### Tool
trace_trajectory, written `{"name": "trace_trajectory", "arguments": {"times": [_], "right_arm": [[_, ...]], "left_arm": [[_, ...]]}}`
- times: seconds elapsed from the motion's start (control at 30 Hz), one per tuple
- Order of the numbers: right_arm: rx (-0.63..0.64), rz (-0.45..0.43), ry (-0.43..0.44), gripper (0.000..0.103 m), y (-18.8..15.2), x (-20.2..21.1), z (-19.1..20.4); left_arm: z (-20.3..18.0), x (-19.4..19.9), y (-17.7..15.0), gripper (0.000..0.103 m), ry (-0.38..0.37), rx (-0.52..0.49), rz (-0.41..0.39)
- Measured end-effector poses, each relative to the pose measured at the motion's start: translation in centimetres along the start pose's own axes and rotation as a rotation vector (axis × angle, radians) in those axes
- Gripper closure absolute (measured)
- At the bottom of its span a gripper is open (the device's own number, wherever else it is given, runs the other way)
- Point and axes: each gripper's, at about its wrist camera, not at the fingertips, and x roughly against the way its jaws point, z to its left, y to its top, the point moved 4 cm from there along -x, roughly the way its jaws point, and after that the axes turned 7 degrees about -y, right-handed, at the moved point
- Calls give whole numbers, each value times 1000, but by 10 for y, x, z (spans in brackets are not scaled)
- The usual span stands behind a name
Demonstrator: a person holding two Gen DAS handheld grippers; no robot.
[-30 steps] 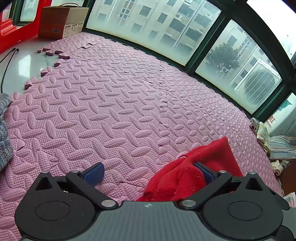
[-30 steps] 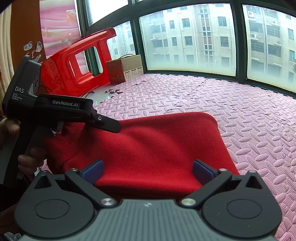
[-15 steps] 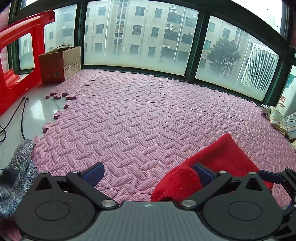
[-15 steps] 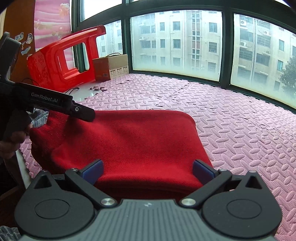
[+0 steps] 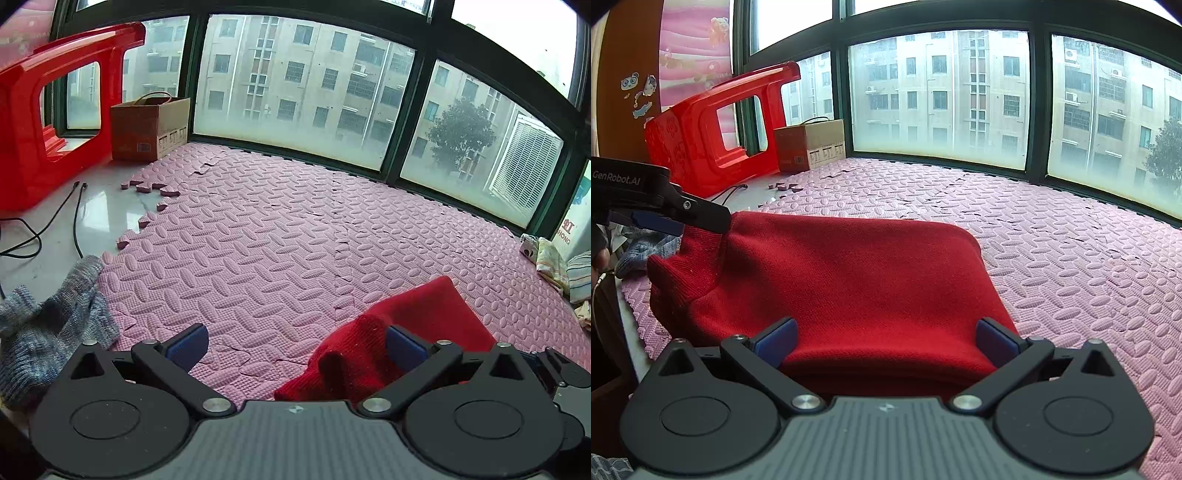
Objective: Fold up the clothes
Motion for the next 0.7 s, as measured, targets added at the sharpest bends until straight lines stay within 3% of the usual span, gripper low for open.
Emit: {"name": "trace_trajectory", "arguments": {"times": [0.27, 0.57, 0.7], "right_arm": [[0, -4, -1, 0, 0, 0, 0], [0, 1, 2, 0, 1, 0, 0], [-20, 3, -6, 0, 13, 4, -3]], "left_arm": [[-8, -3, -4, 0, 65, -131, 8], [15, -14, -18, 0, -5, 53, 91], [19, -6, -7, 0, 7, 45, 50]]}}
